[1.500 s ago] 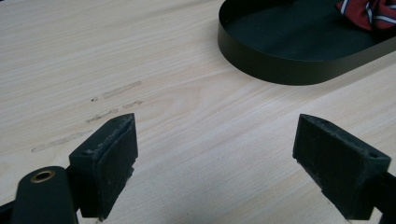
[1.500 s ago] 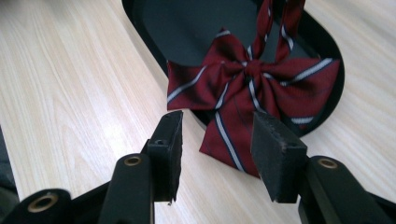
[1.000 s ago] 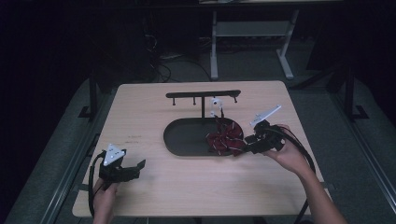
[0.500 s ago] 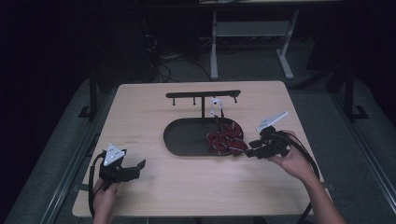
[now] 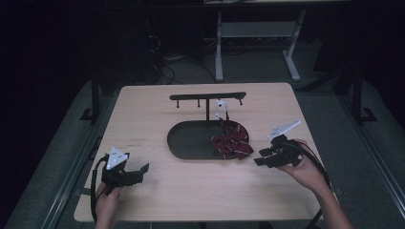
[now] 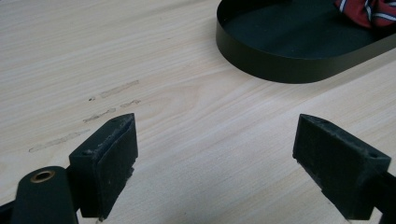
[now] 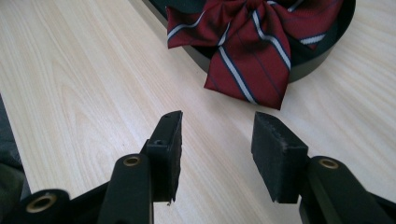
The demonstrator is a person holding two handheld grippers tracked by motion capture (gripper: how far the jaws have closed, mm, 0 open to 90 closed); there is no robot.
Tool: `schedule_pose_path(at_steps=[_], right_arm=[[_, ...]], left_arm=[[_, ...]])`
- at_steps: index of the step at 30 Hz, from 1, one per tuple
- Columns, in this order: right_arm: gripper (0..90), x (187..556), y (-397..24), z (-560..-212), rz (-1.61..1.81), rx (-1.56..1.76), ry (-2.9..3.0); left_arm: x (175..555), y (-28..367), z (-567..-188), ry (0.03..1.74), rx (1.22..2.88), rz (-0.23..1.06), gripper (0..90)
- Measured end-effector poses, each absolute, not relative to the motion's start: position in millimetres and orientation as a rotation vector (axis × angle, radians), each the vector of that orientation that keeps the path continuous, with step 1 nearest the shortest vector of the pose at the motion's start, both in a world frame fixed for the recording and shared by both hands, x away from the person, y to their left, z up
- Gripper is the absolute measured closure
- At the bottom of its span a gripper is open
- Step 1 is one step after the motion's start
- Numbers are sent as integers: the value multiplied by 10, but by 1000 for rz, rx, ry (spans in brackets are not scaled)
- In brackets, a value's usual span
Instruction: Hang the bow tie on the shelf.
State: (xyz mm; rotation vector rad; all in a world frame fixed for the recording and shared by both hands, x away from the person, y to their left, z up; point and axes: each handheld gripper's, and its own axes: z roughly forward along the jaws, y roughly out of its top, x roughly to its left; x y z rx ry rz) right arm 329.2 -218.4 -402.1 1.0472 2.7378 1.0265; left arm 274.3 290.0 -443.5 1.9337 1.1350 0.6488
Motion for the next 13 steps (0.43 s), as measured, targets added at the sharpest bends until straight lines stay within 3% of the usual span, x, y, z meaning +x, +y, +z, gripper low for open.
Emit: schedule_pose_path(at_steps=[13], right_arm=[[512, 3085, -2238, -4159, 1054, 1064, 2714]], left_arm=[[2746, 2890, -4441, 1134, 1938, 645, 135]])
